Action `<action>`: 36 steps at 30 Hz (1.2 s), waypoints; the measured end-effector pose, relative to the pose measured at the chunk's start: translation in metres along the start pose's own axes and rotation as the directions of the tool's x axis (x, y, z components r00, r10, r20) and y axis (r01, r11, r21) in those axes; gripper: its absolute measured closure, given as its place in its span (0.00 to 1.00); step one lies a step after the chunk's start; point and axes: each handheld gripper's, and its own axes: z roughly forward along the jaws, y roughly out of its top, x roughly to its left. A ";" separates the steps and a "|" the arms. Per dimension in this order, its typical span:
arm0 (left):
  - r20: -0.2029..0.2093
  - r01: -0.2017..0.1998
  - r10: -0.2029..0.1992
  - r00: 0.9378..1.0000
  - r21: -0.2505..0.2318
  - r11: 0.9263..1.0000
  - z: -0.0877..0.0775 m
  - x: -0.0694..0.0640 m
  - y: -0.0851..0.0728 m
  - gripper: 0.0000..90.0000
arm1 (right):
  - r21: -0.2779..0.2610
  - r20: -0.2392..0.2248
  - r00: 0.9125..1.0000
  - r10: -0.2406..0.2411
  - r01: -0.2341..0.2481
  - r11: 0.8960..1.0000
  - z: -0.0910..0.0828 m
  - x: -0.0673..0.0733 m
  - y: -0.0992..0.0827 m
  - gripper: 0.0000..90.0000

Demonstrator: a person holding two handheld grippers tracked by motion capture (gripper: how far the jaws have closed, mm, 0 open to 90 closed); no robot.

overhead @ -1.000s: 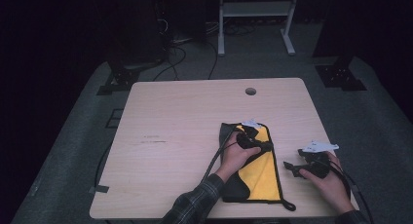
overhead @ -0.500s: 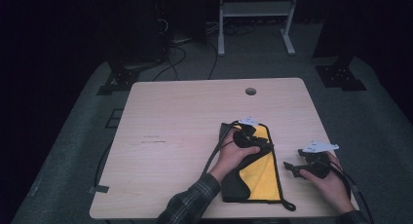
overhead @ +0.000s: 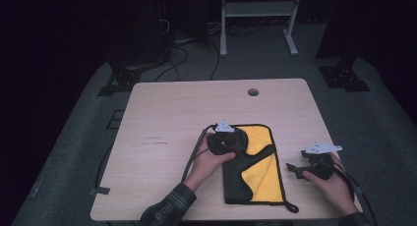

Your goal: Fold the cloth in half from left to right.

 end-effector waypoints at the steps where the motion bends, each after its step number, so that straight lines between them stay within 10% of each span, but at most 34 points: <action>1: -0.005 0.004 -0.004 1.000 0.003 1.000 -0.003 0.002 -0.003 0.44 | 0.000 0.000 1.000 0.001 -0.001 1.000 0.000 0.000 0.000 0.19; 14: -0.100 0.035 -0.029 0.995 0.062 0.997 -0.015 0.012 -0.036 0.50 | 0.002 0.003 1.000 0.003 -0.003 1.000 0.000 0.000 0.000 0.18; 24: -0.148 -0.035 0.048 0.988 0.088 0.995 -0.011 0.006 -0.041 0.56 | 0.001 0.003 1.000 0.005 -0.005 1.000 0.000 0.000 0.000 0.18; 36: -0.049 0.007 -0.002 0.999 0.096 0.995 -0.013 0.008 -0.043 0.95 | 0.001 0.003 1.000 0.005 -0.005 1.000 0.000 0.000 0.000 0.18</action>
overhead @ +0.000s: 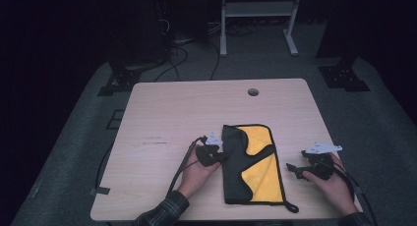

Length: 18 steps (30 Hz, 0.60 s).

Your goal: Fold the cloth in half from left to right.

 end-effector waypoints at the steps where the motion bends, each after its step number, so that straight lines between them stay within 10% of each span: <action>1: 0.000 0.000 0.000 1.000 0.000 1.000 0.000 0.000 0.000 0.95 | 0.000 0.000 1.000 0.000 0.000 1.000 0.000 0.000 0.000 0.18; 18: 0.010 0.034 -0.034 0.999 0.009 0.999 -0.034 0.034 -0.022 0.94 | 0.000 0.000 1.000 0.000 0.000 1.000 0.000 0.000 0.000 0.18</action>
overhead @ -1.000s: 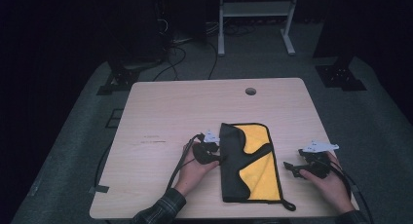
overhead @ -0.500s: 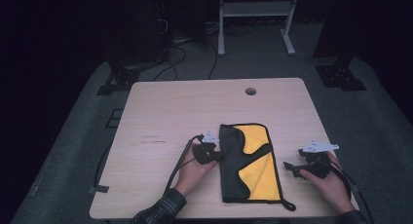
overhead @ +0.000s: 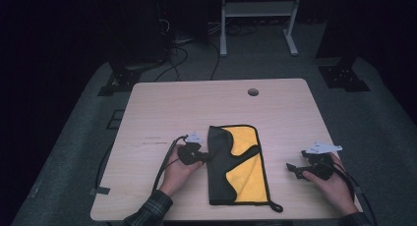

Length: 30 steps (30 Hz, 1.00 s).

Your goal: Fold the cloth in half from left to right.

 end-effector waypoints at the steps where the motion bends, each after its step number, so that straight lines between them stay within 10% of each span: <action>1: -0.009 0.000 0.000 1.000 0.003 1.000 -0.004 0.005 -0.001 0.94 | 0.000 0.000 1.000 0.000 0.000 1.000 0.000 0.000 0.000 0.18; 15: -0.031 0.020 -0.020 0.999 -0.006 1.000 -0.015 0.010 -0.011 0.93 | 0.000 0.000 1.000 0.000 0.000 1.000 0.000 0.000 0.000 0.18; 21: -0.119 -0.017 0.015 0.993 -0.013 1.000 -0.023 0.008 -0.012 0.50 | 0.001 0.001 1.000 0.000 0.000 1.000 0.000 0.000 0.000 0.18; 30: -0.162 -0.017 0.012 0.987 -0.028 0.999 -0.049 0.016 -0.025 0.28 | 0.002 0.001 1.000 -0.002 0.002 1.000 0.000 0.000 0.000 0.18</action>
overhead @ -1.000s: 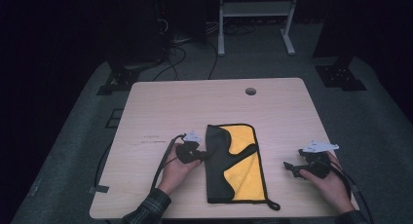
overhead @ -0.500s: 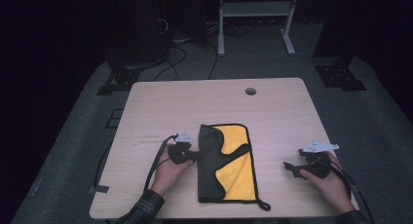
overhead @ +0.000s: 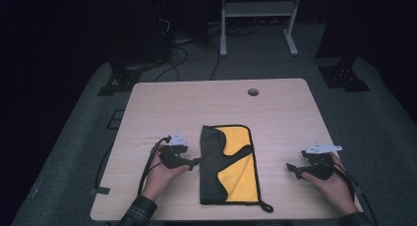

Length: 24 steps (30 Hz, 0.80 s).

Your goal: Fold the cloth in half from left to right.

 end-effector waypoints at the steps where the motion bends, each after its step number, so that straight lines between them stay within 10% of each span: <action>1: -0.016 0.006 -0.006 1.000 -0.002 1.000 -0.008 0.004 -0.007 0.27 | 0.000 0.000 1.000 0.000 0.000 1.000 0.000 0.000 0.000 0.18; 18: -0.062 0.026 -0.024 0.998 0.018 1.000 -0.041 0.019 -0.054 0.21 | -0.040 -0.042 0.999 -0.025 0.023 0.999 -0.007 0.003 0.013 0.37; 24: -0.104 -0.024 0.024 0.994 -0.001 1.000 -0.040 0.018 -0.064 0.16 | -0.059 -0.069 0.997 -0.046 0.042 0.997 -0.003 0.009 0.028 0.38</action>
